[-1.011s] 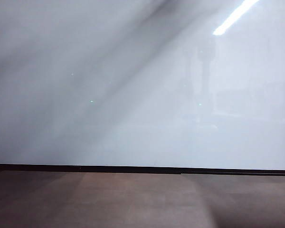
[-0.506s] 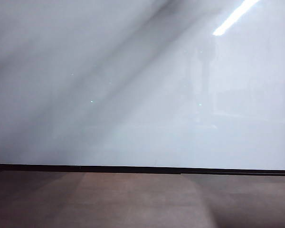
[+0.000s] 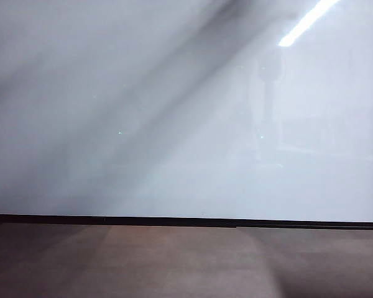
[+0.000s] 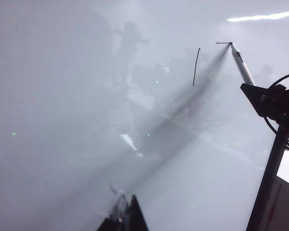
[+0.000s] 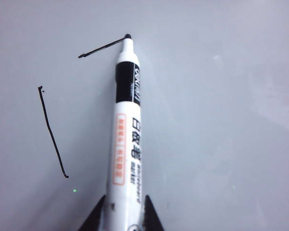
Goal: Reach to the right to find the marker pen, pick it up, and write the number 17 on the whiteboard.
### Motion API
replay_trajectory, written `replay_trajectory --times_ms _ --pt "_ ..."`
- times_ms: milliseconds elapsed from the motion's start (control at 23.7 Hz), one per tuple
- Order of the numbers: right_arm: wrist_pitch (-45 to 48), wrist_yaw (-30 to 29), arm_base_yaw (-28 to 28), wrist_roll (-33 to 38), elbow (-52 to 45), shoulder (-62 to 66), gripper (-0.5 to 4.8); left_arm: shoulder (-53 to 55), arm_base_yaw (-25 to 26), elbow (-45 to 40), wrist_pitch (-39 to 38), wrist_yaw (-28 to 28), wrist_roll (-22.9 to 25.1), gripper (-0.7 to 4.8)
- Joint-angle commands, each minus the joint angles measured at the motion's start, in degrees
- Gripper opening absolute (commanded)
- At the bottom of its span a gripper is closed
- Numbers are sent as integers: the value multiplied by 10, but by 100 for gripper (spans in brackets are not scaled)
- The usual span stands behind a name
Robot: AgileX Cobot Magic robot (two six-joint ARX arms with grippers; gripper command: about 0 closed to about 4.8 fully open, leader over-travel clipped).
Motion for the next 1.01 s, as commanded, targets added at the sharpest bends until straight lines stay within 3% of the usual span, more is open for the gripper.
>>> replay_trajectory --times_ms 42,1011 --pt "-12 12 -2 5 3 0 -4 0 -1 4 4 3 -2 -5" --pt "-37 -3 -2 33 -68 0 -4 0 -1 4 4 3 -2 -5"
